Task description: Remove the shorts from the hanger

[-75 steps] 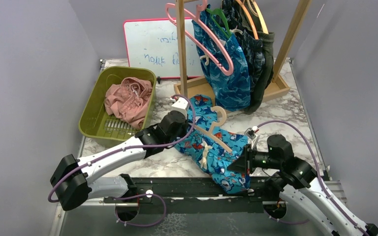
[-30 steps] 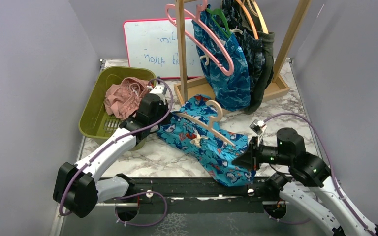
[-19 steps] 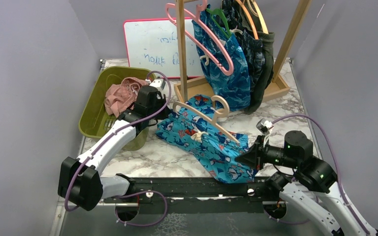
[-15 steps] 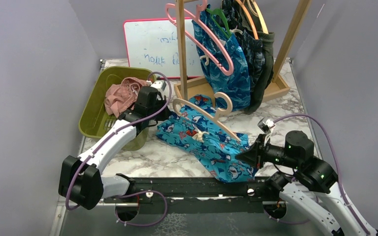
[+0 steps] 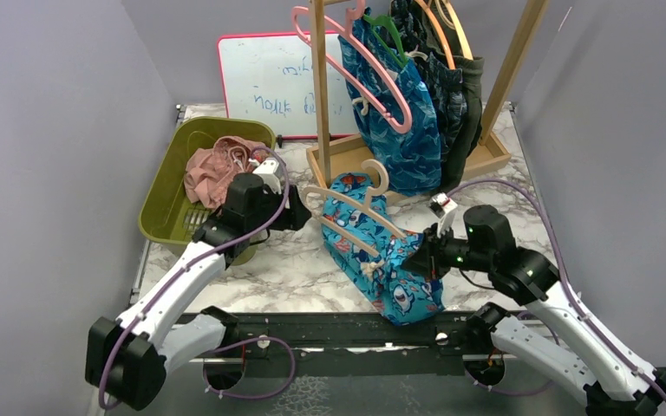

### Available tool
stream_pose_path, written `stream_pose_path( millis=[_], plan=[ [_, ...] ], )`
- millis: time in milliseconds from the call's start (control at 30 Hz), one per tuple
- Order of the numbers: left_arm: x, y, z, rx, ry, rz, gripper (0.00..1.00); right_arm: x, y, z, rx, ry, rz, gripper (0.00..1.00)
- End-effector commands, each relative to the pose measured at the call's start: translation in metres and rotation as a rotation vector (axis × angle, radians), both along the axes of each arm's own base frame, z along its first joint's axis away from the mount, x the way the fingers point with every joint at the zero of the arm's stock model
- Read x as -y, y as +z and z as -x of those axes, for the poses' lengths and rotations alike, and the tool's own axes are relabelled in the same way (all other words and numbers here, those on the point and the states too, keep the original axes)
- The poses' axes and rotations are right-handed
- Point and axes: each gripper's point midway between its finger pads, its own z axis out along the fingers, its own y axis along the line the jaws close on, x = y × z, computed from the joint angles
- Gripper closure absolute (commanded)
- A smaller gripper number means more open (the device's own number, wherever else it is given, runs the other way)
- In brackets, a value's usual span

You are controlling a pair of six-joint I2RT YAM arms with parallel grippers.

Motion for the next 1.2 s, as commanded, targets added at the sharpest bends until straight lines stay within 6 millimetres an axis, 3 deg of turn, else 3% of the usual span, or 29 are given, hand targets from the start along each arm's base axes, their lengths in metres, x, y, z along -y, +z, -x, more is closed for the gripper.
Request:
stream_pose_path(
  millis=[0,267,333,367,433,700,1000,1167],
  plan=[
    [0.014,0.045,0.009,0.139,-0.026,0.101,0.29,-0.017,0.015,-0.013,0.084,0.043,-0.069,0.99],
    [0.073,0.076,0.041,0.216,-0.145,0.191,0.21,-0.03,0.001,-0.014,0.041,0.081,-0.096,0.99],
    [0.087,0.083,0.045,0.25,-0.147,0.199,0.13,-0.032,-0.001,-0.015,0.03,0.082,-0.1,0.99],
    [0.093,0.086,0.046,0.273,-0.137,0.202,0.03,-0.033,-0.003,-0.016,0.021,0.081,-0.1,0.99],
    [0.101,0.095,0.046,0.318,-0.111,0.225,0.01,-0.034,-0.006,-0.015,0.011,0.081,-0.1,0.99],
    [0.123,0.102,0.049,0.375,-0.1,0.351,0.01,-0.032,-0.019,-0.012,-0.019,0.081,-0.085,0.99],
    [0.12,0.101,0.025,0.571,-0.139,0.137,0.02,-0.033,-0.009,-0.001,-0.001,0.139,-0.12,0.99],
    [0.13,0.088,0.024,0.522,-0.188,0.137,0.21,-0.033,-0.004,0.003,0.012,0.145,-0.141,0.99]
  ],
)
